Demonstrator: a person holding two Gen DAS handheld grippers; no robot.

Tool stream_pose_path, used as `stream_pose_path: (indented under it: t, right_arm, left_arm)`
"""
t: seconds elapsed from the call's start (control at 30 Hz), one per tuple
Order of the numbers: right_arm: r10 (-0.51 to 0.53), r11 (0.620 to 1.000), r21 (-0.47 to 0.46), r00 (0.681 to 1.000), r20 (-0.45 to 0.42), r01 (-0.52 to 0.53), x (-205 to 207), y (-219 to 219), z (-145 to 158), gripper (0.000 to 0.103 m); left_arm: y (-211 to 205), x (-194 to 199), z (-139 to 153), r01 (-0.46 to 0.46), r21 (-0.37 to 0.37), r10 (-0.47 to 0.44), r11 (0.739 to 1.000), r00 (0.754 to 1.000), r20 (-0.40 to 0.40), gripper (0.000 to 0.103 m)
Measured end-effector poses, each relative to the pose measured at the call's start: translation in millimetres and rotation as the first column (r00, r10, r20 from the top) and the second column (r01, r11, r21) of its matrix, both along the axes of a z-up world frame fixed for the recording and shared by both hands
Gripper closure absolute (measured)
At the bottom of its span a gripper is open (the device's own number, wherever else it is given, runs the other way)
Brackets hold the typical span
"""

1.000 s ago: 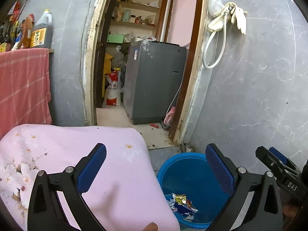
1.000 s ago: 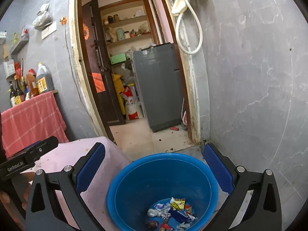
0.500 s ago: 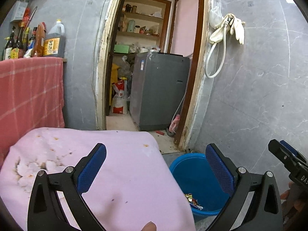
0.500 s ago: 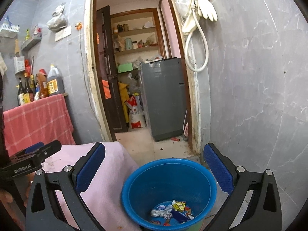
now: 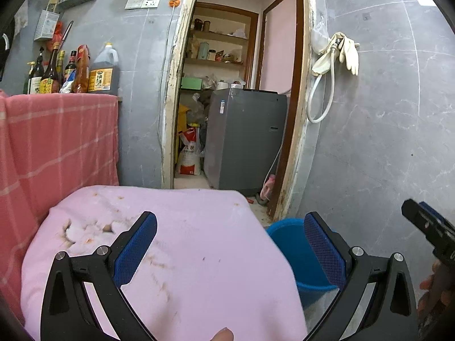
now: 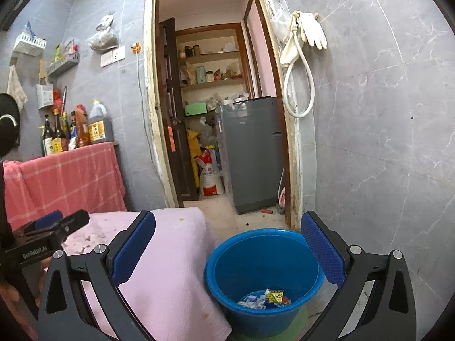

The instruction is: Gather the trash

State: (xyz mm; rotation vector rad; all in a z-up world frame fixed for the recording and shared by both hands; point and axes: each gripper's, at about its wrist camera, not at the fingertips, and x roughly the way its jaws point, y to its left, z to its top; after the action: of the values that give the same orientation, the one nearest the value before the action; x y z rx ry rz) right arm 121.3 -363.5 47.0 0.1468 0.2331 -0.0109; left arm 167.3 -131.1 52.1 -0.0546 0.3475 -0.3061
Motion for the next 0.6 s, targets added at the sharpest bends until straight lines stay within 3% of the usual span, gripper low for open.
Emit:
stream_pose_path:
  t: [0.37, 0.6]
  right_arm:
    - [0.011, 1.000, -0.001, 1.000, 0.017, -0.011, -32, 9, -9, 0.000]
    - [0.011, 1.000, -0.026, 1.000, 0.016, -0.011, -47, 18, -18, 0.000]
  left_arm:
    - [25, -41, -19, -0.057, -0.007, 0.056, 0.998, 0.998, -0.041, 0.002]
    - [35, -59, -23, -0.080, 0.011, 0.080, 0.997, 0.996, -0.026, 0.002]
